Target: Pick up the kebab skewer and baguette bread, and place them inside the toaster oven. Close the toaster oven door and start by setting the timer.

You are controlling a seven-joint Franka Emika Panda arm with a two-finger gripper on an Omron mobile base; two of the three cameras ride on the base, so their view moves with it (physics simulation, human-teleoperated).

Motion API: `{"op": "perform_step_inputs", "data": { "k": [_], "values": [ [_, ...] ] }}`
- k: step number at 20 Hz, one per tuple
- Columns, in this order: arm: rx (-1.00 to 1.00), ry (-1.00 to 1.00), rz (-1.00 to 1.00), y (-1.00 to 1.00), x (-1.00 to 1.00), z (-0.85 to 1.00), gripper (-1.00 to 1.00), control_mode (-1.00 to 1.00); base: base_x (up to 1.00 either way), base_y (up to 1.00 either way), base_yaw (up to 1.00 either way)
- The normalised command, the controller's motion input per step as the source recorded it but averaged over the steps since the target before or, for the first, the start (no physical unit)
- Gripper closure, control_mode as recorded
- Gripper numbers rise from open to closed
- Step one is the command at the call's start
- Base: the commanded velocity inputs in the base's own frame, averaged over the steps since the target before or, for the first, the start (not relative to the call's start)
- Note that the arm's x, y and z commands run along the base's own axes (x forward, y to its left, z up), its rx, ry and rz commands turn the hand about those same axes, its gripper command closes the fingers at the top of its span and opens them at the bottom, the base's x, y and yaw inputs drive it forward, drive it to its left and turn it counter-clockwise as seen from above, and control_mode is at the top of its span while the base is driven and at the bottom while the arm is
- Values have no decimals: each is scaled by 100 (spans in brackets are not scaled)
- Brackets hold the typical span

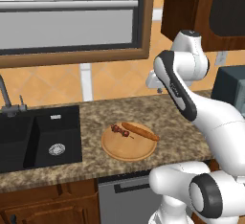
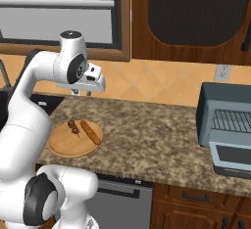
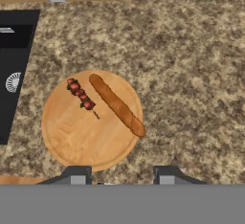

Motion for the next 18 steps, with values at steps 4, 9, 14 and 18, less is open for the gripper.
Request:
{"op": "perform_step_inputs", "data": {
  "k": [4,9,14,18],
  "values": [
    [0,0,0,0,0,0,-100,100,0,0,0],
    [0,0,0,0,0,0,-100,100,0,0,0],
    [0,0,0,0,0,0,-100,100,0,-34,1],
    [0,0,0,0,0,0,-100,100,0,-70,3]
  ]
}}
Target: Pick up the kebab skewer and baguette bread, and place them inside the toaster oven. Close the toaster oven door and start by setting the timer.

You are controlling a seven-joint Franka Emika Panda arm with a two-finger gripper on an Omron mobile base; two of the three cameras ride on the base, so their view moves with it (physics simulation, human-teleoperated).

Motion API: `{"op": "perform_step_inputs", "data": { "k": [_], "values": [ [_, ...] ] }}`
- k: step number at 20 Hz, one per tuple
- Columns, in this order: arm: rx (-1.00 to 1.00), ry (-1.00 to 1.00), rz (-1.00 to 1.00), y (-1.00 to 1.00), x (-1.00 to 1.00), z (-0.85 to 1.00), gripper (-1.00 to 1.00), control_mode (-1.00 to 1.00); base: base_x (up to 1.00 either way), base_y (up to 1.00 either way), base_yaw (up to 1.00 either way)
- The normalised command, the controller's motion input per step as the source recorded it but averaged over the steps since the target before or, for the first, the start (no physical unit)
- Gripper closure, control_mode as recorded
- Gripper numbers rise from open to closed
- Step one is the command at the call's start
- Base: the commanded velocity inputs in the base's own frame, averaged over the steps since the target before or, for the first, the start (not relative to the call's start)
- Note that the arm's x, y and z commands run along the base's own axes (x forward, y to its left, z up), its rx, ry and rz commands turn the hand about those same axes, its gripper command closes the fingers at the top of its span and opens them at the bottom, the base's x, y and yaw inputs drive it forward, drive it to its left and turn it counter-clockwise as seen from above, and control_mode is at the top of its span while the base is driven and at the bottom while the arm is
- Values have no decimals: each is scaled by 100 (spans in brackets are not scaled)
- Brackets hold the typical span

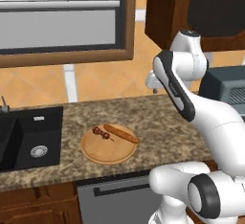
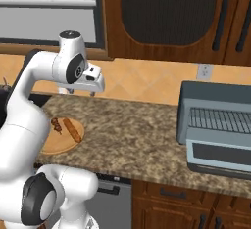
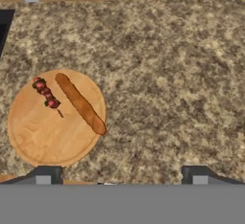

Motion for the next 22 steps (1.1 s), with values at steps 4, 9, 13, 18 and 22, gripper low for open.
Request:
{"op": "perform_step_inputs", "data": {
  "k": [4,9,13,18,22],
  "values": [
    [0,0,0,0,0,0,-100,100,4,-57,1],
    [0,0,0,0,0,0,-100,100,7,-53,0],
    [0,0,0,0,0,0,-100,100,11,-39,0],
    [0,0,0,0,0,0,-100,100,10,-9,0],
    [0,0,0,0,0,0,-100,100,0,0,0]
  ]
}}
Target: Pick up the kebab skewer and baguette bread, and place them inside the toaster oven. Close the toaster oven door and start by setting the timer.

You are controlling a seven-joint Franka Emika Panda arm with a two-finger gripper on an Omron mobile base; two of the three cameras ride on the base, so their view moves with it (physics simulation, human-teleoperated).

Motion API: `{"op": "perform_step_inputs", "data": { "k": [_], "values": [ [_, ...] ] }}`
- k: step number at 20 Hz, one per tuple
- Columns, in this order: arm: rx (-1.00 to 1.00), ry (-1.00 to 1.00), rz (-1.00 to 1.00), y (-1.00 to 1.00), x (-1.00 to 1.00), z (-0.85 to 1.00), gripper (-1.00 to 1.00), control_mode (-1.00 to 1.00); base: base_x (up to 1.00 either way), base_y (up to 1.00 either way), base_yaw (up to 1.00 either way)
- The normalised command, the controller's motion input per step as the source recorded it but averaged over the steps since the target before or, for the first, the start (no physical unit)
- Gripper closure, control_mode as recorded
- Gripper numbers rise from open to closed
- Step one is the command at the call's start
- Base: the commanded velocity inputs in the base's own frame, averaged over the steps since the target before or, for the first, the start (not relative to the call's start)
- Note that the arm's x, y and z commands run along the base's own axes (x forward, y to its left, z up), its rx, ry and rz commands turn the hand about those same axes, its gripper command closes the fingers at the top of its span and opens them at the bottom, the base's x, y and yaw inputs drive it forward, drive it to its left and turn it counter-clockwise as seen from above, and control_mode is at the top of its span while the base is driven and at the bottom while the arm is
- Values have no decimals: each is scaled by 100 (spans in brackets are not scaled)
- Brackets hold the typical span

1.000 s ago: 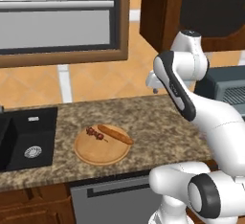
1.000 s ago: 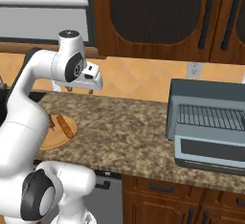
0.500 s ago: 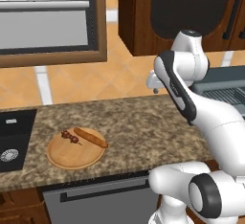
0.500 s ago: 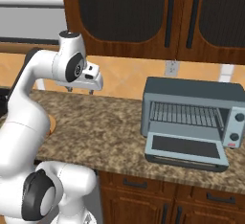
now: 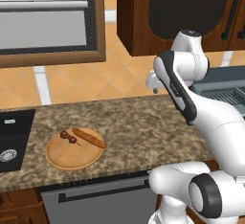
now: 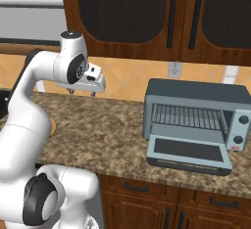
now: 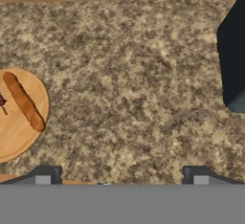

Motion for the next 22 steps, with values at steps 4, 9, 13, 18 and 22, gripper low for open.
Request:
{"op": "perform_step_inputs", "data": {
  "k": [4,9,13,18,22],
  "values": [
    [0,0,0,0,0,0,-100,100,0,0,0],
    [0,0,0,0,0,0,-100,-100,0,0,0],
    [0,0,0,0,0,0,-100,-100,0,0,0],
    [2,-6,2,-14,-20,-1,-100,-100,0,0,0],
    [14,-19,22,-100,-67,-8,-100,-100,0,0,0]
  ]
}}
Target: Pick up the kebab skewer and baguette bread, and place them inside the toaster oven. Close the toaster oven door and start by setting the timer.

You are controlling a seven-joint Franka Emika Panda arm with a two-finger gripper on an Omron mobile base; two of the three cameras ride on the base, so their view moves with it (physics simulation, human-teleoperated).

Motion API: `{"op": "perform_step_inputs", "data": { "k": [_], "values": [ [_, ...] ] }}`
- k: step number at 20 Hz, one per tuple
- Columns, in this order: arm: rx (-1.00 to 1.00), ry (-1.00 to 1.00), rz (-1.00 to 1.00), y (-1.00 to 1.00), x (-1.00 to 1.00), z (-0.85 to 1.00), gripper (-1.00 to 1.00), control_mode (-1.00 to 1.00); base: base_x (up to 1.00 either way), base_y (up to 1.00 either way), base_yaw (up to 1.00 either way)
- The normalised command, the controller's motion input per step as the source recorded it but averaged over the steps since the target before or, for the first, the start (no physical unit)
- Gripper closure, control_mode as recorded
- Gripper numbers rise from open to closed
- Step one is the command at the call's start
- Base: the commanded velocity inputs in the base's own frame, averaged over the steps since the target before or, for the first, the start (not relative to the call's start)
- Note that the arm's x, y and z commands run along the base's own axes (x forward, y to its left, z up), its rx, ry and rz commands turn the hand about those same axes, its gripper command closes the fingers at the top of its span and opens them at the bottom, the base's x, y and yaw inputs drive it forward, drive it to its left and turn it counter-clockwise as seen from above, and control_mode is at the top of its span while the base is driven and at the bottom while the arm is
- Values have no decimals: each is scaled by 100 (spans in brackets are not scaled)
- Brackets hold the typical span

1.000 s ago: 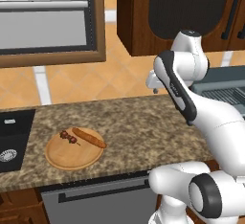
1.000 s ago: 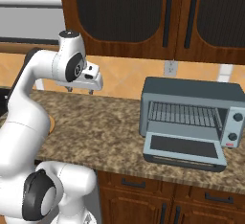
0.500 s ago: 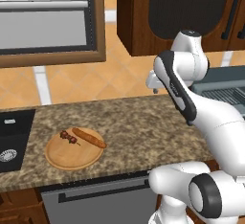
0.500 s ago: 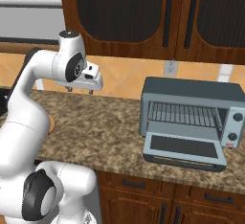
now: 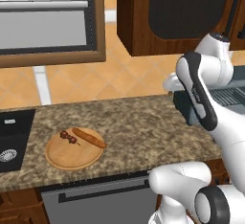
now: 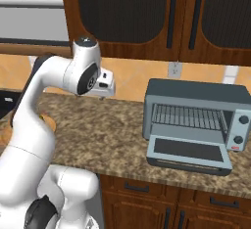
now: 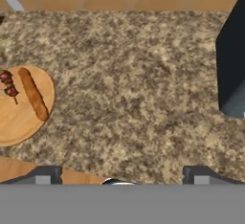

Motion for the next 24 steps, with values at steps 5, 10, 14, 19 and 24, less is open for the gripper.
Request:
{"op": "perform_step_inputs", "data": {
  "k": [5,10,14,19,24],
  "values": [
    [15,-21,22,-100,-67,-8,-100,-100,0,0,0],
    [10,-21,14,-100,-41,-22,-100,-100,0,0,0],
    [9,-27,13,-98,9,-12,-100,-100,0,0,0],
    [2,-19,3,-51,24,-38,-100,-100,0,0,0],
    [0,-28,0,-45,45,-33,-100,-100,0,0,0]
  ]
}}
